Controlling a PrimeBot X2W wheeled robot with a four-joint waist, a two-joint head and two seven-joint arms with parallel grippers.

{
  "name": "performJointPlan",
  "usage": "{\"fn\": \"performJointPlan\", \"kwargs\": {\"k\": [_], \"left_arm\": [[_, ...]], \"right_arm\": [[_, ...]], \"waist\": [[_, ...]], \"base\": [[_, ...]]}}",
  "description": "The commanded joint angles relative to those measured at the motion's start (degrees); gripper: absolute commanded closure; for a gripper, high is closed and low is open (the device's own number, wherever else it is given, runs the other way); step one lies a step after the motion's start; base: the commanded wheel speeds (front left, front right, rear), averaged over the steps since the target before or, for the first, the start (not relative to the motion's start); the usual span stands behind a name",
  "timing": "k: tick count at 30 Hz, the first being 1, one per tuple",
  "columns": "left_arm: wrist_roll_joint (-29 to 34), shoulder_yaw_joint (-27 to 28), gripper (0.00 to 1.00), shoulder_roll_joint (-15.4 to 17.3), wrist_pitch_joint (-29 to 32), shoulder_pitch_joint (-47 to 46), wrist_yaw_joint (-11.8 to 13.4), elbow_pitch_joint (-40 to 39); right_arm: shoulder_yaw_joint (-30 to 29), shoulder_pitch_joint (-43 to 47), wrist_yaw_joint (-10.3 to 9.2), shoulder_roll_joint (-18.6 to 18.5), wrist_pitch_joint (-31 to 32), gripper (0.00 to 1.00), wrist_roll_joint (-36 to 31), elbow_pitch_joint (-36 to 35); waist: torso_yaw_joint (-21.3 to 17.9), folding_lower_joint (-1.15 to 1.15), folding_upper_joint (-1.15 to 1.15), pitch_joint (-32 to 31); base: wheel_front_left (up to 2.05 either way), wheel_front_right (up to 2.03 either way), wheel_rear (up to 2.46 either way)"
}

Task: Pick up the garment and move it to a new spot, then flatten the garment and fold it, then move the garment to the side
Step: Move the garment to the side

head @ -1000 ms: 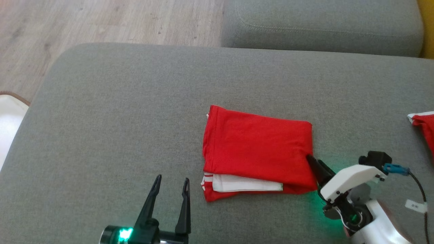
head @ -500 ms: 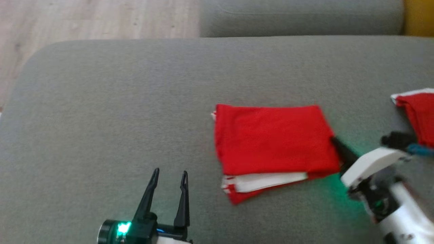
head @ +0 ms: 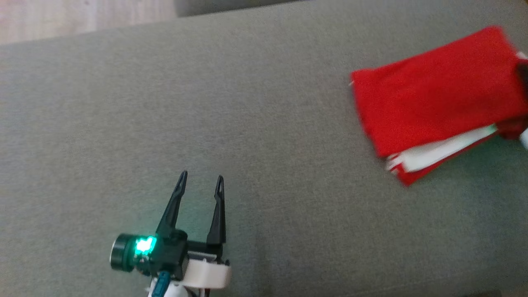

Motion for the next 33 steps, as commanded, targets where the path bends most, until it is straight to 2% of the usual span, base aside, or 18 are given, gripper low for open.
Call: {"fn": "performJointPlan", "kwargs": {"k": [1,4,7,8,9,16,23,33], "left_arm": [[0.70,1.84,0.00,-0.42,-0.54,-2.29,-0.43,-1.59],[1.19,2.06,0.00,-0.42,-0.54,-3.36,-0.78,-1.60],[1.20,2.17,0.00,-0.42,-0.54,-3.75,-0.93,-1.50],[1.05,2.17,0.00,-0.42,-0.54,-3.88,-1.04,-1.40],[0.88,2.15,0.00,-0.42,-0.54,-4.01,-1.12,-1.32],[-2.04,1.46,0.00,-0.42,-0.54,-4.05,-1.11,-0.46],[-4.96,1.33,0.00,-0.42,-0.54,-2.15,-0.32,-0.58],[-6.72,1.89,0.00,-0.42,-0.54,1.42,-0.07,-1.21]], "right_arm": [[-1.16,-2.28,0.37,-3.86,-0.45,1.00,-0.60,-1.43],[-3.06,-4.82,0.37,-6.91,-1.46,1.00,-1.66,-0.09],[-3.94,-6.21,0.37,-8.10,-2.00,1.00,-2.96,1.08],[-4.34,-6.73,0.37,-8.29,-2.27,0.95,-3.63,1.72],[-4.59,-7.11,0.37,-8.16,-2.62,0.00,-4.28,2.20],[-3.24,-4.29,0.37,-2.40,-6.63,0.00,-8.58,3.19],[0.34,4.92,0.37,5.24,-10.77,0.00,-10.06,1.89],[4.25,16.58,0.37,15.90,-21.42,0.00,-14.09,1.04]], "waist": [[-1.99,-0.01,0.00,2.40],[-2.61,-0.01,0.00,3.60],[-2.87,-0.01,0.00,3.88],[-2.94,-0.01,0.00,3.97],[-2.97,-0.01,0.00,3.99],[-1.28,-0.01,0.00,0.59],[2.74,-0.01,0.00,-5.14],[8.61,-0.01,0.00,-12.20]], "base": [[0.00,0.00,0.00],[0.00,0.00,0.00],[0.00,0.00,0.00],[0.00,0.00,0.00],[0.00,0.00,0.00],[0.00,0.00,0.00],[0.00,0.00,0.00],[0.00,0.00,0.00]]}}
